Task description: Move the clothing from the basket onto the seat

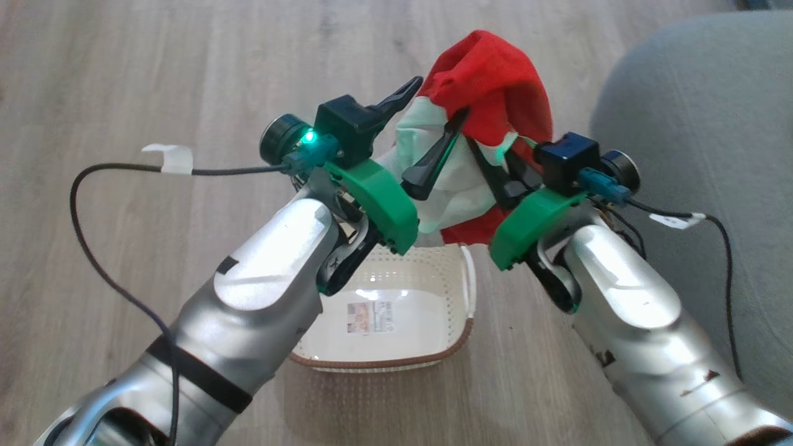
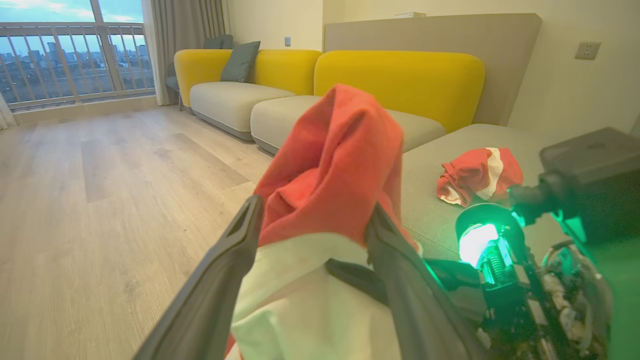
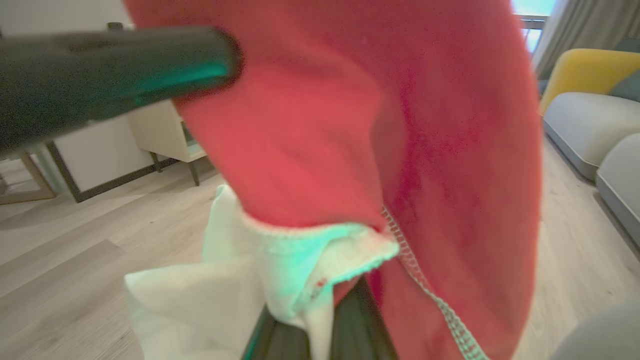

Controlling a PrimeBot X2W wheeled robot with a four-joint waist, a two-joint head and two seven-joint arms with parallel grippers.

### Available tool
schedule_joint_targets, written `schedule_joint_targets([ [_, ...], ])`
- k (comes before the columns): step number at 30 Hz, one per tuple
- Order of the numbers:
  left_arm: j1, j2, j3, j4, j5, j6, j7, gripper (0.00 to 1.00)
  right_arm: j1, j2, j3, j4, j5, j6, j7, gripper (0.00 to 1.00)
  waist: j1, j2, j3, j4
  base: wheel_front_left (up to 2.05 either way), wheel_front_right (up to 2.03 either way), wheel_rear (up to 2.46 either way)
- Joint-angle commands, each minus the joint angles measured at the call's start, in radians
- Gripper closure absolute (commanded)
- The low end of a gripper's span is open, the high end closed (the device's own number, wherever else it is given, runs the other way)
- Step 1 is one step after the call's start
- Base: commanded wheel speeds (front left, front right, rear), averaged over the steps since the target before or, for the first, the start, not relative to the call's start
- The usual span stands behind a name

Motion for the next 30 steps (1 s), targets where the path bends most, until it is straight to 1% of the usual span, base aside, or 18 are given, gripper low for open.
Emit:
schedule_joint_targets([
  [1, -0.037, 0.028, 0.032, -0.013, 0.014, -0.011, -0.015, 0.00, 0.006, 0.002, -0.019, -0.054, -0.011, 0.000, -0.007, 1.00, 0.0000, -0.0001, 0.007, -0.042, 0.00, 0.00, 0.00],
  [5, -0.020, 0.050, 0.048, -0.003, 0.034, -0.023, -0.019, 0.00, 0.036, -0.014, -0.059, -0.103, -0.021, 0.000, -0.007, 1.00, 0.0000, -0.0001, 0.013, -0.107, 0.00, 0.00, 0.00],
  [6, -0.007, 0.062, 0.065, -0.015, 0.054, -0.026, -0.020, 0.00, 0.049, -0.019, -0.074, -0.125, -0.026, 0.000, -0.007, 1.00, 0.0000, -0.0001, 0.015, -0.144, 0.00, 0.00, 0.00],
  [8, 0.018, 0.071, 0.081, -0.022, 0.067, -0.034, -0.021, 0.00, 0.063, -0.024, -0.088, -0.145, -0.029, 0.000, -0.007, 1.00, 0.0000, -0.0001, 0.015, -0.181, 0.00, 0.00, 0.00],
  [9, 0.018, 0.071, 0.081, -0.022, 0.067, -0.034, -0.021, 0.00, 0.063, -0.024, -0.088, -0.145, -0.029, 0.000, -0.007, 1.00, 0.0000, -0.0001, 0.015, -0.181, 0.00, 0.00, 0.00],
  [10, 0.042, 0.080, 0.096, -0.033, 0.085, -0.042, -0.021, 0.00, 0.076, -0.027, -0.099, -0.167, -0.032, 0.000, -0.007, 1.00, 0.0000, -0.0001, 0.013, -0.219, 0.00, 0.00, 0.00],
  [11, 0.056, 0.084, 0.104, -0.038, 0.091, -0.047, -0.021, 0.00, 0.083, -0.029, -0.105, -0.178, -0.032, 0.000, -0.007, 1.00, 0.0000, -0.0001, 0.013, -0.237, 0.00, 0.00, 0.00],
  [14, 0.097, 0.092, 0.126, -0.055, 0.113, -0.062, -0.021, 0.00, 0.108, -0.034, -0.122, -0.213, -0.035, 0.000, -0.007, 1.00, 0.0000, -0.0001, 0.009, -0.290, 0.00, 0.00, 0.00],
  [15, 0.097, 0.092, 0.126, -0.055, 0.113, -0.062, -0.021, 0.00, 0.108, -0.034, -0.122, -0.213, -0.035, 0.000, -0.007, 1.00, 0.0000, -0.0001, 0.009, -0.290, 0.00, 0.00, 0.00],
  [16, 0.109, 0.094, 0.135, -0.060, 0.119, -0.066, -0.021, 0.00, 0.116, -0.038, -0.129, -0.225, -0.036, 0.000, -0.007, 1.00, 0.0000, -0.0001, 0.009, -0.306, 0.00, 0.00, 0.00],
  [21, 0.180, 0.115, 0.171, -0.060, 0.144, -0.082, -0.021, 0.00, 0.156, -0.042, -0.155, -0.270, -0.035, 0.000, -0.007, 1.00, 0.0000, -0.0001, 0.003, -0.400, 0.00, 0.00, 0.00],
  [27, 0.258, 0.120, 0.239, -0.094, 0.180, -0.091, -0.021, 0.00, 0.191, -0.051, -0.161, -0.309, -0.036, 0.000, -0.007, 1.00, 0.0000, -0.0001, -0.010, -0.512, 0.00, 0.00, 0.00],
  [30, 0.281, 0.112, 0.256, -0.110, 0.204, -0.097, -0.021, 0.00, 0.214, -0.063, -0.195, -0.342, -0.037, 0.000, -0.007, 1.00, 0.0000, -0.0001, 0.003, -0.528, 0.00, 0.00, 0.00],
])
